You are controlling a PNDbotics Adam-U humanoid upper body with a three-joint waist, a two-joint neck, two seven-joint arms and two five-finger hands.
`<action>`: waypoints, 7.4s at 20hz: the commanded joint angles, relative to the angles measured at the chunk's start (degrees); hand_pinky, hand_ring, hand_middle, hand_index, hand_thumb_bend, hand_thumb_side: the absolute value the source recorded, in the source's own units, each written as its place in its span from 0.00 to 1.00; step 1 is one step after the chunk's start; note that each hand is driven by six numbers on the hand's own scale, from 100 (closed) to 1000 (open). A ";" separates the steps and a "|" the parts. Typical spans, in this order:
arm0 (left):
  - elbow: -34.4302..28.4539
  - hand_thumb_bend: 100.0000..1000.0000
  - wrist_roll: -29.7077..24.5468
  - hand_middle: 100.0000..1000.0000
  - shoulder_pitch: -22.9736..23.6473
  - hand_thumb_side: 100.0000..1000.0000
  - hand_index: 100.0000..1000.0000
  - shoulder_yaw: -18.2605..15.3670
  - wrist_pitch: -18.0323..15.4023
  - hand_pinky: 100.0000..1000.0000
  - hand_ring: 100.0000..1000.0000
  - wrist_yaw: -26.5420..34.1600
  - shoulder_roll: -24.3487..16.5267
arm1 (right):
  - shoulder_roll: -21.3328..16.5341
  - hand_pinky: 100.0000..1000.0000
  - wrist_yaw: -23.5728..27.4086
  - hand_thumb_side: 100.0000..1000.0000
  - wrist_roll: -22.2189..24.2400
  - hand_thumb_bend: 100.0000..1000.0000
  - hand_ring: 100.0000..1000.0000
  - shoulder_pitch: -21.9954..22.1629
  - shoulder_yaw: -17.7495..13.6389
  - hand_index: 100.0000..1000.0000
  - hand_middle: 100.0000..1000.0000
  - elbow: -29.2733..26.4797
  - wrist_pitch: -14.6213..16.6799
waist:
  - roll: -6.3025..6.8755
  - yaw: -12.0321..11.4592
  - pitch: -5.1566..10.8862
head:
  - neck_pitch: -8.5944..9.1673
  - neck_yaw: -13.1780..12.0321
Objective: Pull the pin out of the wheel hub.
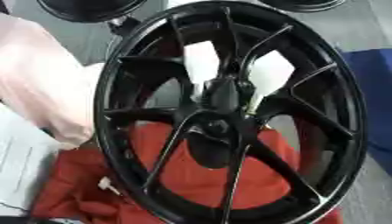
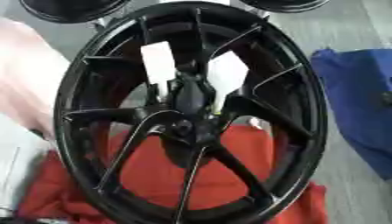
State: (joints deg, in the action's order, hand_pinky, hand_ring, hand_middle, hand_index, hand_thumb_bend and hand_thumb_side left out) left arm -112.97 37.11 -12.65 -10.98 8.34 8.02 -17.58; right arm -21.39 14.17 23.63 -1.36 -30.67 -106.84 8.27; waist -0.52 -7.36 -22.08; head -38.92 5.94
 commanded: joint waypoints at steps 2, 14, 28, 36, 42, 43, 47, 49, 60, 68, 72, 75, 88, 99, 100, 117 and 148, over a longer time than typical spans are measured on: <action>-1.09 0.26 -0.14 0.37 -0.07 0.51 0.67 -0.51 -0.09 0.62 0.45 -0.19 -1.20 | -5.19 0.82 1.28 0.47 -0.66 0.00 0.51 0.81 0.22 0.73 0.48 -2.56 2.47 | -0.16 -0.06 1.81 | -0.60 0.46; -0.78 0.25 -1.00 0.37 0.47 0.51 0.68 -0.01 0.46 0.62 0.45 -0.79 -3.05 | -21.67 0.85 -1.77 0.04 3.64 0.00 0.71 -0.89 7.01 0.77 0.67 -7.74 12.76 | -1.63 -0.75 3.00 | -1.64 0.93; -0.48 0.26 -1.72 0.37 0.58 0.52 0.68 0.16 1.00 0.62 0.45 -0.79 -4.09 | -41.65 0.86 -13.27 0.20 15.93 0.00 0.82 -11.17 18.26 0.78 0.77 -7.75 25.05 | -2.56 -1.34 2.90 | -1.32 2.71; -0.39 0.26 -2.06 0.37 0.24 0.52 0.68 0.46 0.97 0.62 0.45 -0.48 -3.60 | -52.72 0.85 -8.52 0.19 17.64 0.00 0.80 -14.15 21.21 0.79 0.76 -6.68 31.86 | -2.31 -1.86 2.59 | -0.93 4.26; -0.30 0.26 -2.44 0.37 -0.13 0.52 0.68 0.80 0.92 0.62 0.45 -0.20 -3.27 | -58.10 0.84 -3.69 0.18 15.02 0.00 0.78 -16.32 22.82 0.82 0.75 -0.79 37.90 | -2.08 -2.62 2.61 | -0.69 5.23; -0.29 0.26 -2.52 0.37 -0.20 0.52 0.68 0.87 0.92 0.62 0.45 -0.17 -3.26 | -58.32 0.85 -3.24 0.17 15.27 0.00 0.77 -16.88 23.53 0.83 0.75 0.24 39.04 | -2.08 -2.74 2.62 | -0.76 5.42; -0.20 0.26 -2.71 0.37 -0.26 0.52 0.68 1.02 0.95 0.62 0.45 -0.06 -3.26 | -58.77 0.85 -2.45 0.17 16.56 0.00 0.78 -18.92 26.23 0.85 0.75 4.45 43.06 | -2.12 -3.07 2.65 | -0.91 5.81; -0.17 0.26 -2.77 0.37 -0.26 0.52 0.68 1.07 0.96 0.62 0.45 -0.01 -3.27 | -58.79 0.85 -2.57 0.17 16.24 0.00 0.78 -20.04 27.56 0.85 0.75 6.16 43.54 | -2.16 -3.24 2.72 | -1.08 6.00; 0.16 0.25 -2.96 0.37 0.31 0.52 0.68 1.23 0.99 0.62 0.45 0.16 -3.44 | -55.83 0.84 -6.60 0.14 11.88 0.00 0.77 -29.14 37.19 0.84 0.74 8.71 39.53 | -2.04 -2.97 3.32 | -2.17 5.43; 0.39 0.25 -3.11 0.37 0.64 0.52 0.68 1.33 1.05 0.62 0.45 0.18 -3.38 | -51.15 0.84 -9.01 0.16 14.51 0.00 0.77 -35.22 42.01 0.84 0.75 8.33 35.86 | -1.78 -2.79 3.65 | -2.02 4.98; 0.50 0.25 -2.81 0.37 1.06 0.52 0.68 1.05 1.03 0.62 0.45 0.21 -3.39 | -47.74 0.84 -11.72 0.18 17.08 0.00 0.79 -39.17 44.62 0.84 0.76 9.96 33.75 | -1.75 -2.52 3.66 | -2.00 4.37; 0.54 0.25 -2.83 0.37 1.13 0.52 0.68 1.10 1.04 0.62 0.45 0.26 -3.30 | -45.68 0.85 -12.76 0.19 17.84 0.00 0.79 -41.78 45.82 0.85 0.76 10.81 33.11 | -1.76 -2.38 3.65 | -1.93 4.22; 0.81 0.25 -3.08 0.37 1.00 0.53 0.68 1.19 1.36 0.62 0.45 0.31 -3.20 | -43.66 0.88 -10.06 0.51 24.17 0.28 0.80 -44.68 49.19 0.85 0.72 9.28 35.07 | -2.22 -2.74 3.58 | -1.16 4.60; 0.82 0.25 -3.10 0.37 0.91 0.53 0.68 1.12 1.38 0.62 0.45 0.39 -3.11 | -43.24 0.88 -9.52 0.53 28.33 0.32 0.81 -45.05 48.78 0.85 0.72 11.20 43.55 | -2.21 -2.90 3.61 | -0.96 4.41; 0.83 0.25 -3.07 0.37 0.94 0.53 0.68 1.10 1.37 0.62 0.45 0.39 -3.11 | -42.94 0.88 -10.15 0.54 28.33 0.32 0.81 -45.30 48.99 0.85 0.72 11.46 43.62 | -2.21 -2.88 3.63 | -1.03 4.35; 1.06 0.24 -2.23 0.37 2.44 0.54 0.68 0.45 1.43 0.62 0.45 0.44 -3.76 | -39.22 0.87 -19.89 0.62 27.74 0.32 0.83 -47.51 48.24 0.85 0.75 10.72 40.39 | -1.80 -1.19 3.53 | -2.79 1.16; 0.98 0.23 -1.40 0.37 2.85 0.54 0.68 -0.20 1.50 0.62 0.45 0.60 -3.30 | -32.46 0.87 -27.72 0.50 28.33 0.32 0.83 -45.81 49.88 0.85 0.75 12.54 40.67 | -2.19 -1.60 2.34 | -3.58 2.11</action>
State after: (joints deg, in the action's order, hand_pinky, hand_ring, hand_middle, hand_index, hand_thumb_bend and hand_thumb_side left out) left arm -111.17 35.49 -9.50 -10.48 9.82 8.41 -19.68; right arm -52.82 -13.05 35.46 -46.68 19.79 -94.35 32.06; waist -2.92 -8.92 -20.57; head -42.28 7.70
